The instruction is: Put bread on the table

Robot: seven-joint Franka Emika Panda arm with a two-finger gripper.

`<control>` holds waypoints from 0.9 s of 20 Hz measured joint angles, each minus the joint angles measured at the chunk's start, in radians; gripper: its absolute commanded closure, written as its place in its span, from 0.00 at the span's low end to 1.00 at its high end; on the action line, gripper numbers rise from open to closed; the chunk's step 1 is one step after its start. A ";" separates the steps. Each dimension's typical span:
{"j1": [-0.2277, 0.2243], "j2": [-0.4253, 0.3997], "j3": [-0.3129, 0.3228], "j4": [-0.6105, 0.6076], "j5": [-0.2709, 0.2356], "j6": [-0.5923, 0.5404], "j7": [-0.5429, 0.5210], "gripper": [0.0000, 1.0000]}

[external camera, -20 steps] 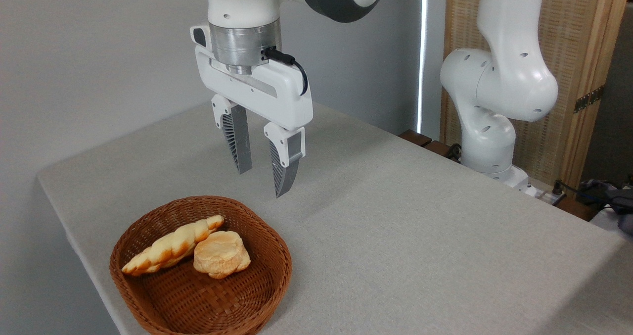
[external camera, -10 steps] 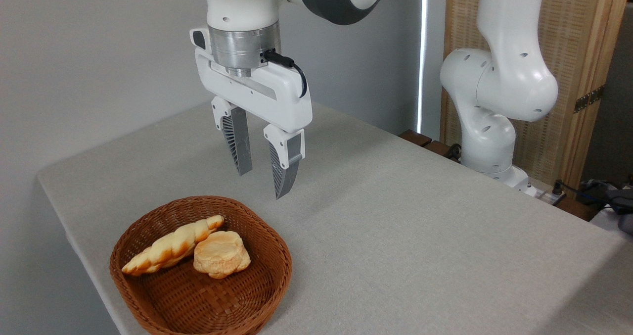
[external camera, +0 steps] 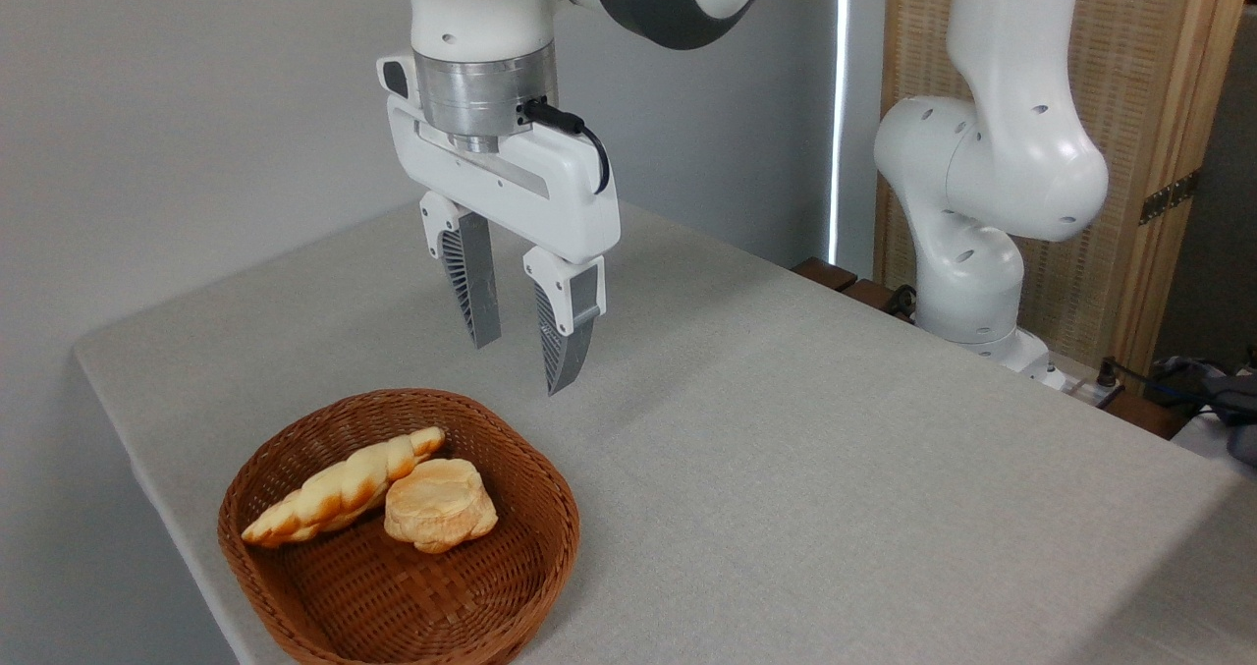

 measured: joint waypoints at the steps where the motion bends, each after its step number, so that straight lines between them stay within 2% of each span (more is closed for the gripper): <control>1: 0.000 0.000 0.000 0.000 0.000 0.000 0.000 0.00; 18: 0.000 0.024 -0.014 -0.001 0.000 -0.001 0.000 0.00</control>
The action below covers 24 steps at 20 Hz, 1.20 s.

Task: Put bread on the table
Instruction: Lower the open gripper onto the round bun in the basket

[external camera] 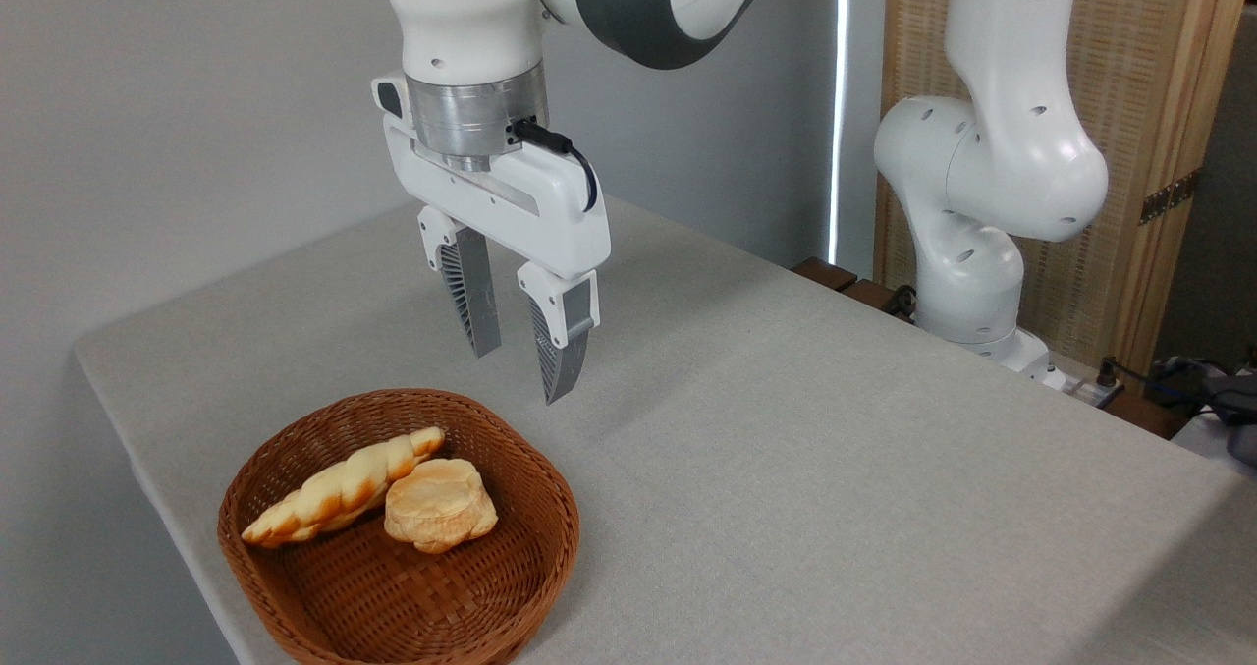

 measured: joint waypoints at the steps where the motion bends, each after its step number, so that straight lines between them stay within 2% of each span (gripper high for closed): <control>1: 0.000 0.000 -0.001 0.000 0.000 0.000 0.000 0.00; 5: 0.000 0.001 -0.002 0.003 0.000 0.015 0.026 0.00; 8: -0.002 0.018 -0.004 0.002 0.000 0.024 0.168 0.00; 14: -0.012 0.071 -0.007 0.002 0.000 0.123 0.479 0.00; 18: -0.014 0.112 -0.007 0.001 0.000 0.174 0.617 0.00; 21: -0.015 0.147 -0.007 0.001 0.001 0.204 0.678 0.00; 24: -0.016 0.181 -0.010 0.001 0.044 0.238 0.689 0.00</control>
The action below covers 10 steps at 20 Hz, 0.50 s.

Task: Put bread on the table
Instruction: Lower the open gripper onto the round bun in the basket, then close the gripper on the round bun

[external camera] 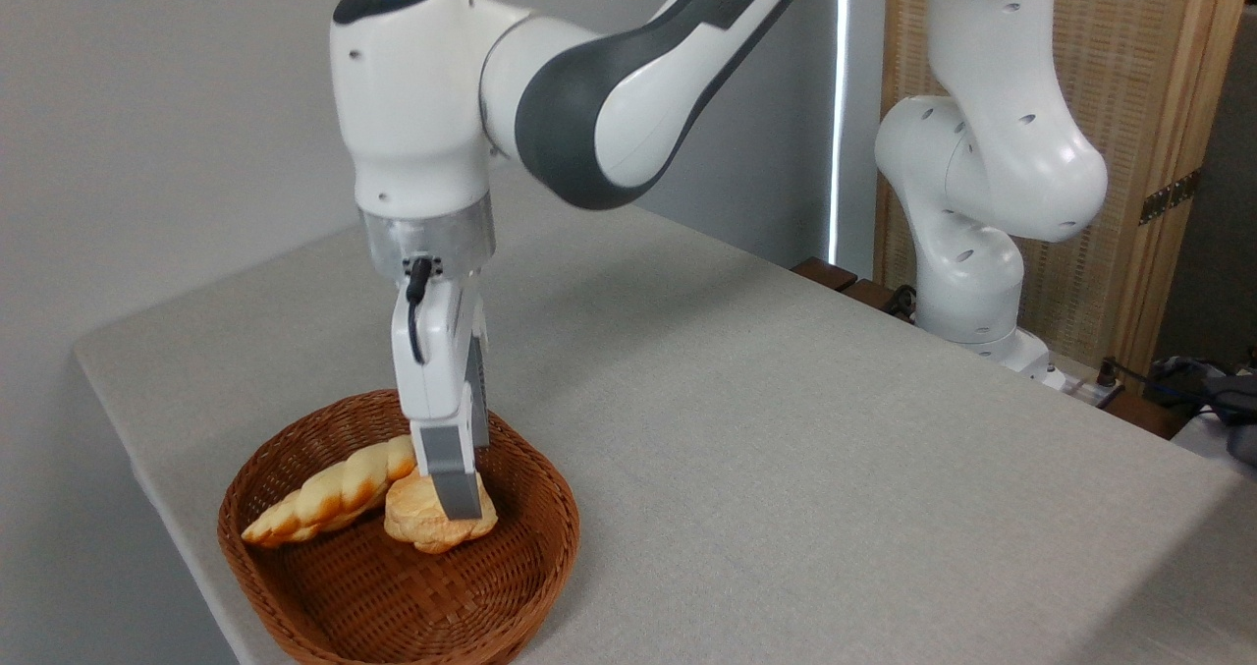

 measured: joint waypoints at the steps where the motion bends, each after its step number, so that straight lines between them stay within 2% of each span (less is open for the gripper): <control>1: -0.002 0.012 -0.005 0.000 0.011 0.011 0.000 0.00; 5: -0.007 0.044 -0.022 0.000 0.019 0.060 0.000 0.00; 10: -0.010 0.052 -0.037 0.000 0.020 0.065 0.000 0.00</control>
